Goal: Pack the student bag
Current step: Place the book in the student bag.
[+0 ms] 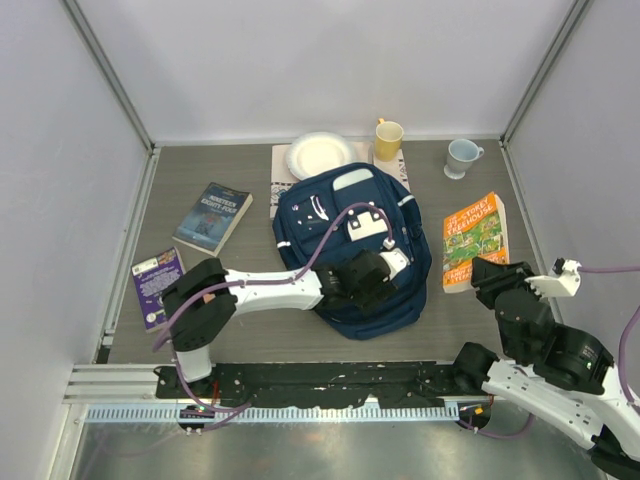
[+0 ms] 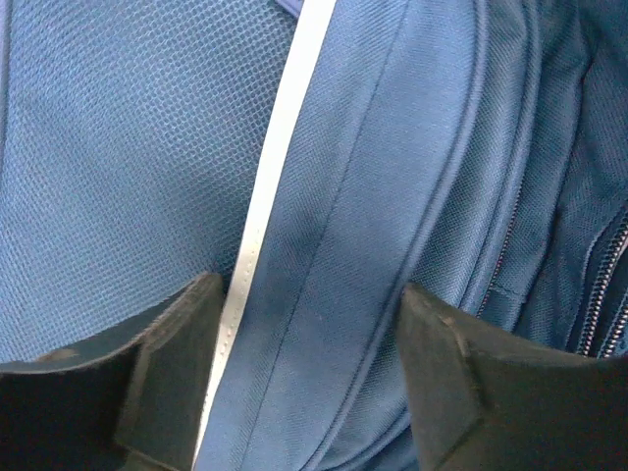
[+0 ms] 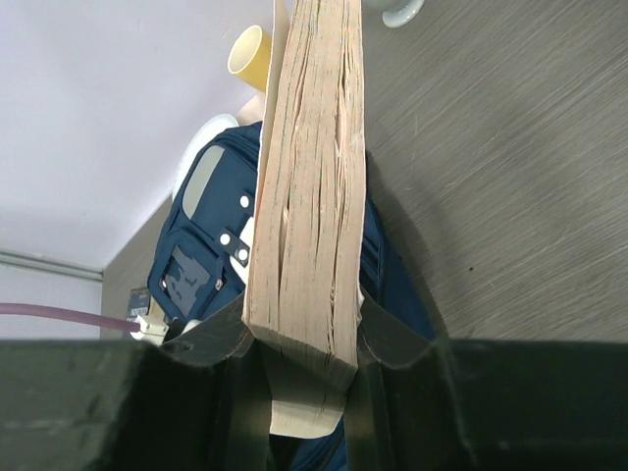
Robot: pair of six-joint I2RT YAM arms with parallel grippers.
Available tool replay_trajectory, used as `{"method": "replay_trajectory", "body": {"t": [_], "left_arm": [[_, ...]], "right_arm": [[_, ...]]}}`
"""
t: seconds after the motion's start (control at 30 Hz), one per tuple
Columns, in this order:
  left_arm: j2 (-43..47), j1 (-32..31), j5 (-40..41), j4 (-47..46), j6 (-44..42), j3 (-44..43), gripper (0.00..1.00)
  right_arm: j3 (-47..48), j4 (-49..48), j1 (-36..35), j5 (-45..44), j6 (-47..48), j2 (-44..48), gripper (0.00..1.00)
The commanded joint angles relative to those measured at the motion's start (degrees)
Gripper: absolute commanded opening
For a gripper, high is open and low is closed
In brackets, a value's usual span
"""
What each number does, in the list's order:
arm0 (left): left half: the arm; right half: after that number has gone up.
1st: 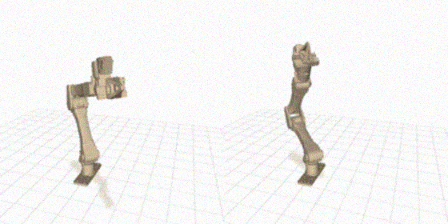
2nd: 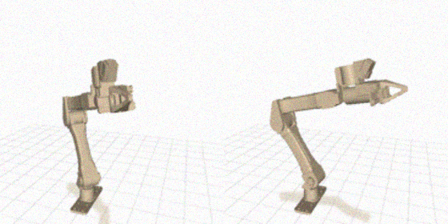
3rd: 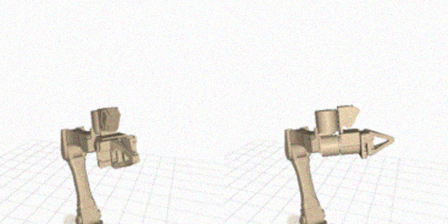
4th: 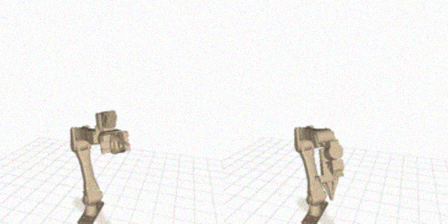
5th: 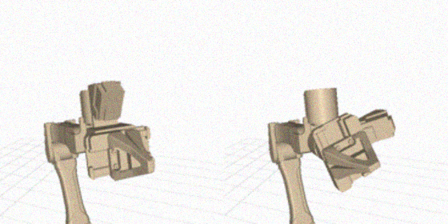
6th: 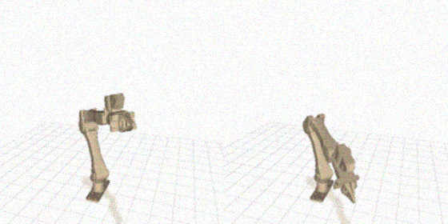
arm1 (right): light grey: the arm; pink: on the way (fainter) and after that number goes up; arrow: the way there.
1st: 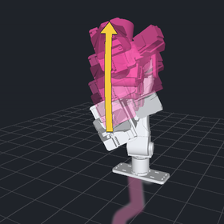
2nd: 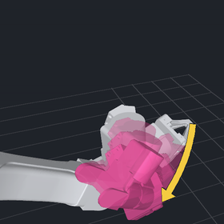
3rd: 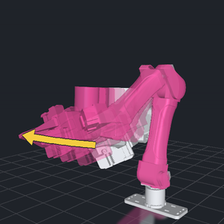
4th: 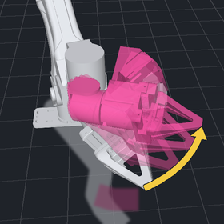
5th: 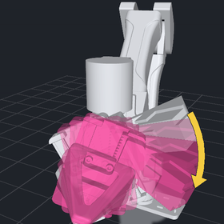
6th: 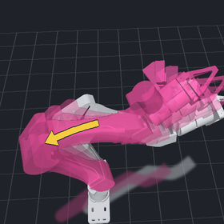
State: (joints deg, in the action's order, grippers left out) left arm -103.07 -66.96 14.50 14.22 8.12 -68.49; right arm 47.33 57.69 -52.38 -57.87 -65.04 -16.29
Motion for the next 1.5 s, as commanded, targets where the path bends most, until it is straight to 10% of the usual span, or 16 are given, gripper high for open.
{"method": "replay_trajectory", "body": {"t": [0.0,0.27,1.47], "left_arm": [[-1.0,-0.19,4.31,-3.67,-1.26,-2.26,0.63],[1.02,-0.28,4.83,-4.02,0.49,-2.53,0.0],[13.33,6.83,14.59,8.54,12.27,-18.35,0.0]], "right_arm": [[-0.05,-3.55,-0.09,-2.16,-3.17,1.44,0.01],[-0.84,0.14,-0.18,-1.9,-5.63,3.11,0.01],[-4.97,-1.01,-0.09,11.73,-8.17,11.89,0.01]]}}
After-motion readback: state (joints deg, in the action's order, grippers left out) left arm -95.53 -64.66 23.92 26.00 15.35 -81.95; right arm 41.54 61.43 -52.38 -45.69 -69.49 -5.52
